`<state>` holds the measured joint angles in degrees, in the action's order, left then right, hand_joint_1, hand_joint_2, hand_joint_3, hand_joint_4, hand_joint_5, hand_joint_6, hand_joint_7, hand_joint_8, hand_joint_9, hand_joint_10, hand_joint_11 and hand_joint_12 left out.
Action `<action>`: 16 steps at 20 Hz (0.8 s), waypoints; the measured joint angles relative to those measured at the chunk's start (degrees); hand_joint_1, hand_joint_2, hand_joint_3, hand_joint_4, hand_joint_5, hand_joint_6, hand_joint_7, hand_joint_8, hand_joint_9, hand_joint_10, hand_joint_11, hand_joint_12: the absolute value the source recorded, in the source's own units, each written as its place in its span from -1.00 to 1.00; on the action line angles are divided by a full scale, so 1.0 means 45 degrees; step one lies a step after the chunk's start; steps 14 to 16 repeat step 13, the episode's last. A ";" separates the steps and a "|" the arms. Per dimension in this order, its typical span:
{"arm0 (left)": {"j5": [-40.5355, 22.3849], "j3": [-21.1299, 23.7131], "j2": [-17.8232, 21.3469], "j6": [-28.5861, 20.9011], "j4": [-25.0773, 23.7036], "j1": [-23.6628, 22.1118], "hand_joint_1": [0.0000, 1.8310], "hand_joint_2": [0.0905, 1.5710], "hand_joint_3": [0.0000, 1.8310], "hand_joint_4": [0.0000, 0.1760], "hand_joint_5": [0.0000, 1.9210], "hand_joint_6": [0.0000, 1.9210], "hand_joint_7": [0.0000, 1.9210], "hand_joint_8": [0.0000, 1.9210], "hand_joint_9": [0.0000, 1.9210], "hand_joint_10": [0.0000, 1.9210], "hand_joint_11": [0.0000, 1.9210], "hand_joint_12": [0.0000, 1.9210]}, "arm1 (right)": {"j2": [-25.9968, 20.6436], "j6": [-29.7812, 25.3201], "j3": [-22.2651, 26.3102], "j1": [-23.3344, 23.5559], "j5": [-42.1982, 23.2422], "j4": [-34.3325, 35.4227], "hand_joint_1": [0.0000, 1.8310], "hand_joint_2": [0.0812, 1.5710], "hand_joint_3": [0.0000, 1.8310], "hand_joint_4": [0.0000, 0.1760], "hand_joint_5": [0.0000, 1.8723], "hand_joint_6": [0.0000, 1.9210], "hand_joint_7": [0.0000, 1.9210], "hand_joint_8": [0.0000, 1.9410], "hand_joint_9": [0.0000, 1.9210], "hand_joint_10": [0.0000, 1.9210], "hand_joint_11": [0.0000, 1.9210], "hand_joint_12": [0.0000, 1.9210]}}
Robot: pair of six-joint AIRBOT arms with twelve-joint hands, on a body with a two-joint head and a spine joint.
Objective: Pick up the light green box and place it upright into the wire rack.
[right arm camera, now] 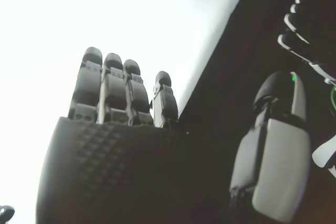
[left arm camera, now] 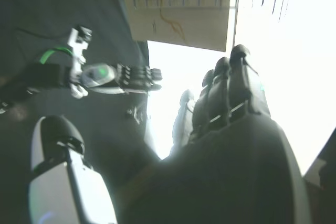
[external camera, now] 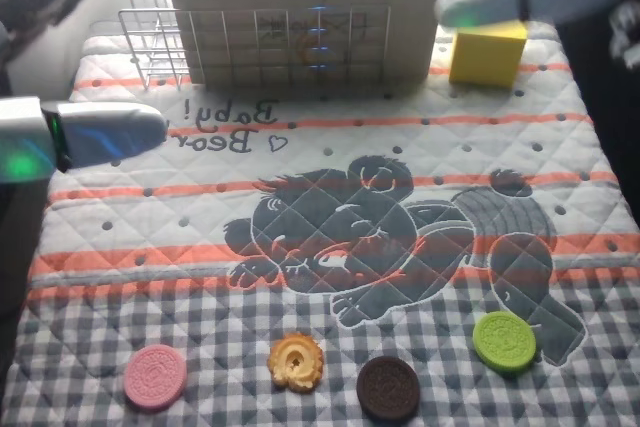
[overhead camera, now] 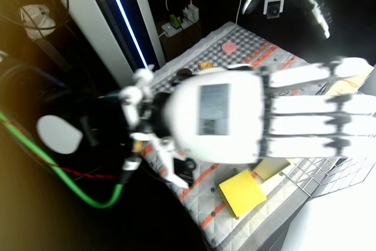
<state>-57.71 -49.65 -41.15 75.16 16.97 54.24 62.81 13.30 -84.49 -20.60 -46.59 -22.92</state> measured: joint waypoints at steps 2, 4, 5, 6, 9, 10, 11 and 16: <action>-0.1073 0.0131 0.0291 -0.0563 -0.0097 0.0398 -0.21 -0.14 -1.00 1.00 -0.97 -1.00 -1.00 -1.00 -1.00 -1.00 -1.00 -1.00 | -0.1030 0.0330 0.1229 -0.1894 -0.1715 0.1287 -0.45 -0.02 -1.00 1.00 -1.00 -1.00 -1.00 -1.00 -1.00 -1.00 -1.00 -1.00; -0.1855 0.0102 0.0369 -0.1758 -0.0102 0.0821 -0.26 -0.12 -1.00 1.00 -1.00 -1.00 -1.00 -1.00 -1.00 -1.00 -1.00 -1.00 | -0.2059 0.0962 0.2477 -0.3687 -0.3317 0.2662 -0.22 0.01 -1.00 1.00 -1.00 -1.00 -1.00 -1.00 -1.00 -1.00 -1.00 -1.00; -0.2113 0.0044 0.0369 -0.2273 -0.0160 0.0894 -0.23 -0.10 -1.00 1.00 -1.00 -1.00 -1.00 -1.00 -1.00 -1.00 -1.00 -1.00 | -0.2526 0.1413 0.3065 -0.4673 -0.4177 0.3317 -0.26 -0.04 -1.00 1.00 -1.00 -1.00 -1.00 -1.00 -1.00 -1.00 -1.00 -1.00; -0.2497 0.0029 0.0369 -0.2667 -0.0223 0.0942 -0.20 -0.09 -1.00 1.00 -1.00 -1.00 -1.00 -1.00 -1.00 -1.00 -1.00 -1.00 | -0.2880 0.1574 0.3531 -0.5571 -0.4935 0.3866 -0.28 -0.12 -1.00 1.00 -1.00 -1.00 -1.00 -1.00 -1.00 -1.00 -1.00 -1.00; -0.3725 0.0034 0.0369 -0.3478 -0.0578 0.1205 -0.24 -0.09 -1.00 1.00 -1.00 -1.00 -1.00 -1.00 -1.00 -1.00 -1.00 -1.00 | -0.3381 0.1870 0.4527 -0.8102 -0.7286 0.5503 -0.34 -0.13 -1.00 1.00 -1.00 -1.00 -1.00 -1.00 -1.00 -1.00 -1.00 -1.00; -0.4299 0.0034 0.0369 -0.4012 -0.0685 0.1477 -0.20 -0.10 -1.00 1.00 -1.00 -1.00 -1.00 -1.00 -1.00 -1.00 -1.00 -1.00 | -0.3517 0.1870 0.4838 -0.9063 -0.8136 0.5940 -0.36 -0.10 -0.99 1.00 -1.00 -1.00 -1.00 -1.00 -1.00 -1.00 -1.00 -1.00; -0.4415 0.0034 0.0369 -0.4114 -0.0661 0.1520 -0.19 -0.12 -1.00 1.00 -1.00 -1.00 -1.00 -1.00 -1.00 -1.00 -1.00 -1.00 | -0.3541 0.1870 0.4886 -0.9194 -0.8223 0.5979 -0.34 -0.11 -1.00 1.00 -1.00 -1.00 -1.00 -1.00 -1.00 -1.00 -1.00 -1.00; -0.5314 0.0034 0.0330 -0.4755 -0.0466 0.1739 -0.19 -0.17 -1.00 1.00 -1.00 -1.00 -1.00 -1.00 -1.00 -1.00 -1.00 -1.00 | -0.3643 0.1880 0.5280 -0.9802 -0.9049 0.6528 -0.39 -0.02 -0.97 1.00 -1.00 -1.00 -1.00 -1.00 -1.00 -1.00 -1.00 -1.00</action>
